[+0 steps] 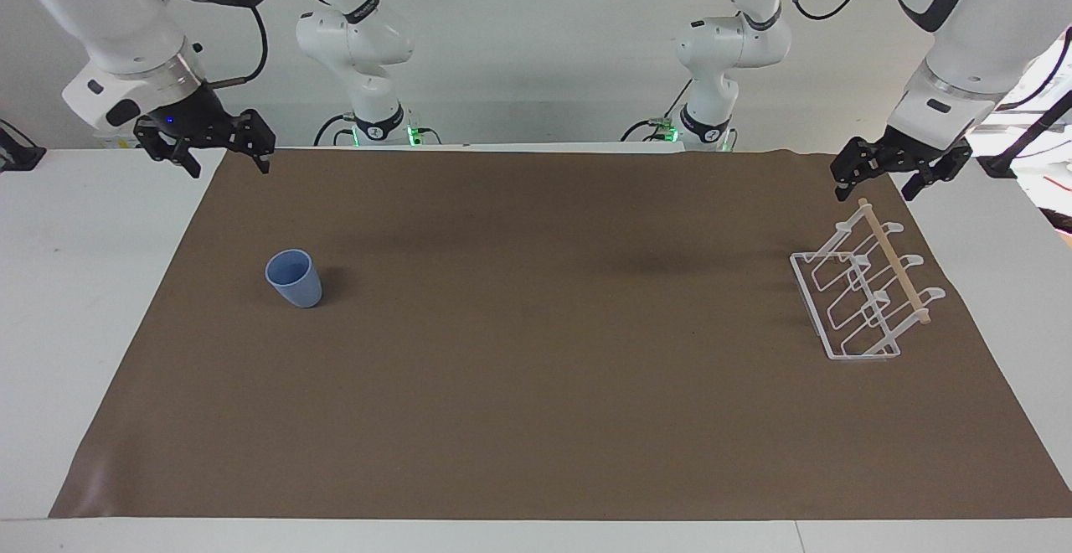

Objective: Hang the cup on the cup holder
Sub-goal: 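Reach the right gripper down into the light blue cup's rim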

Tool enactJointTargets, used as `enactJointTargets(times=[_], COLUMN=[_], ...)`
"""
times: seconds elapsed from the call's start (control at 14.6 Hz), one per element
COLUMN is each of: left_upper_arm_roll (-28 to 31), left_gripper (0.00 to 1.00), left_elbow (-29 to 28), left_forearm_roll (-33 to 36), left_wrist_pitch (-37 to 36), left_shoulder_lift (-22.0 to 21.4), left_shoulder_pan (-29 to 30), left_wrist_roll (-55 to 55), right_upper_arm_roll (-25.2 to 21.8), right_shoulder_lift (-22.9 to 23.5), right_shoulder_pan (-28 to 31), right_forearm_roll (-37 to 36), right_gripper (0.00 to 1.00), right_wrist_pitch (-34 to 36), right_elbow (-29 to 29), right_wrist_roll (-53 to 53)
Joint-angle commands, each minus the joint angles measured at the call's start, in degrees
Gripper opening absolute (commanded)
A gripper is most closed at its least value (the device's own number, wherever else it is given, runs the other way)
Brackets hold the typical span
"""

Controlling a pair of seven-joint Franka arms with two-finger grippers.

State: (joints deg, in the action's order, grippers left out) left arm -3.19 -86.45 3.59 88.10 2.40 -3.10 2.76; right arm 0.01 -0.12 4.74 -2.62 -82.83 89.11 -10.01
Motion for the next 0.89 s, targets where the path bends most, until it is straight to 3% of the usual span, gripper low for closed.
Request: enactJointTargets(times=[0.0, 0.34, 0.62, 0.82], left_upper_arm_roll=[0.3, 0.3, 0.3, 0.3], left_gripper=[1.00, 1.00, 1.00, 1.00], left_elbow=[-0.7, -1.4, -8.1, -13.8], left_forearm_roll=[0.1, 0.1, 0.1, 0.1], left_wrist_pitch=[-0.8, -0.7, 1.9, 7.2], left_shoulder_lift=[-1.0, -1.3, -4.4, -7.1], left_shoulder_pan=[-0.5, -0.4, -0.6, -0.5], left_wrist_roll=[-0.6, -0.6, -1.6, -4.1], right_upper_arm_roll=[0.3, 0.1, -0.5, -0.5], right_shoulder_lift=[0.3, -0.1, -0.7, -3.4], right_shoulder_pan=[0.5, 0.6, 3.7, 5.5], right_forearm_roll=[0.2, 0.2, -0.3, -0.3], right_gripper=[1.00, 1.00, 1.00, 1.00], right_wrist_pitch=[0.9, 0.8, -0.2, -12.4], right_elbow=[-0.8, 0.5, 0.4, 9.2], right_wrist_roll=[-0.7, -0.8, -2.5, -6.2])
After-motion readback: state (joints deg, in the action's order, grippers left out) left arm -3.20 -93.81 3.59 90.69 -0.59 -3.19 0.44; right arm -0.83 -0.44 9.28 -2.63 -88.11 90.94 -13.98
